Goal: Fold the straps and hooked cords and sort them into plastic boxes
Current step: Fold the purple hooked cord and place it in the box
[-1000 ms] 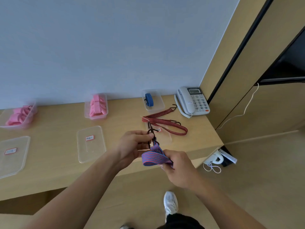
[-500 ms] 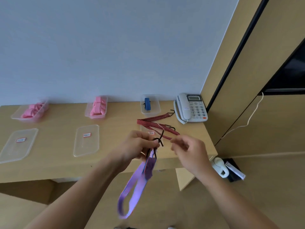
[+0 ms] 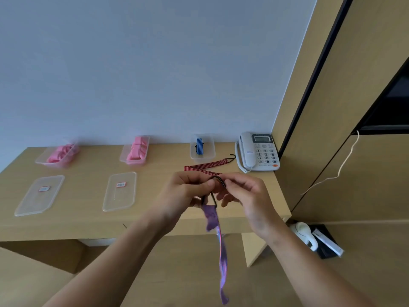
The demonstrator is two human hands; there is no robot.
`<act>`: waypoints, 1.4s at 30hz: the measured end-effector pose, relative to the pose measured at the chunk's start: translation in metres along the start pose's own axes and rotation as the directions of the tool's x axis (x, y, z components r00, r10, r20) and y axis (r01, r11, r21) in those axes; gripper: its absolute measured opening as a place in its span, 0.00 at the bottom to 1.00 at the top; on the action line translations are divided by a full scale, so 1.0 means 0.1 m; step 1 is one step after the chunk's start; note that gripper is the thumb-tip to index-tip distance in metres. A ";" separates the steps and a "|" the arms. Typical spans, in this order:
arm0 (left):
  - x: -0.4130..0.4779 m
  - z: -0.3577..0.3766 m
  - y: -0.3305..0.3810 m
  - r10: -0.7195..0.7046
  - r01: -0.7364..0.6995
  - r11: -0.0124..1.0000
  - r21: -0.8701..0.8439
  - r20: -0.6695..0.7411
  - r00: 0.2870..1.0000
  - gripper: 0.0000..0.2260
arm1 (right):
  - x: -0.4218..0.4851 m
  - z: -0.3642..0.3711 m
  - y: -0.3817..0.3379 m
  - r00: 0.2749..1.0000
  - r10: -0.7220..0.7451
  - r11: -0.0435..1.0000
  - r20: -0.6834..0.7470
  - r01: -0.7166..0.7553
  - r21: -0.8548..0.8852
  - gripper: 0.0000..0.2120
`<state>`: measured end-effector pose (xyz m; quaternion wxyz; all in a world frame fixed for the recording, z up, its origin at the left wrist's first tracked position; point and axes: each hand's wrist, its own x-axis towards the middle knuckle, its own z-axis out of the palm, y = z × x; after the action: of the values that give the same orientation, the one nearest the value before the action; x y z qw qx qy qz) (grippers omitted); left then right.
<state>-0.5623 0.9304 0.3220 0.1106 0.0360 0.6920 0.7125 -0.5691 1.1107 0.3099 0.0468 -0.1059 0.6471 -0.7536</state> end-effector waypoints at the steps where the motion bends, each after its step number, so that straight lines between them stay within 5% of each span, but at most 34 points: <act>1: 0.00 0.02 -0.01 0.013 -0.013 1.000 0.007 -0.001 1.000 0.04 | 0.01 -0.01 -0.03 1.000 -0.011 1.000 -0.009 0.011 0.004 0.11; 8: 0.08 0.10 -0.04 0.021 -0.044 0.976 -0.211 -0.113 0.993 0.15 | 0.19 -0.01 -0.18 0.999 -0.006 0.992 -0.040 0.001 -0.129 0.09; 15: 0.07 0.00 -0.15 0.057 -0.048 0.992 -0.117 0.077 0.995 0.15 | 0.37 0.12 -0.29 0.988 -0.069 0.991 -0.135 0.052 -0.121 0.11; 24: 0.20 -0.14 -0.15 -0.025 -0.003 0.985 -0.175 -0.155 0.988 0.12 | 0.42 0.20 -0.36 0.963 -0.234 0.955 -0.130 0.203 -0.217 0.07; 27: 0.23 -0.16 -0.14 -0.019 -0.011 0.972 -0.234 -0.127 0.992 0.12 | 0.36 0.25 -0.30 0.964 -0.251 0.935 -0.089 0.218 -0.279 0.07; 37: 0.27 -0.29 -0.07 0.085 -0.050 0.928 -0.370 0.078 0.993 0.23 | 0.17 0.30 -0.04 0.877 -0.481 0.695 -0.009 0.375 -0.614 0.11; 42: 0.26 -0.29 -0.06 0.100 -0.070 0.936 -0.345 0.072 0.992 0.16 | 0.15 0.34 0.03 0.847 -0.532 0.601 0.015 0.390 -0.698 0.11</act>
<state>-0.5930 0.9077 0.3120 0.1147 0.0774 0.5499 0.8237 -0.5765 1.0745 0.3130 -0.2552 -0.2054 0.8268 -0.4573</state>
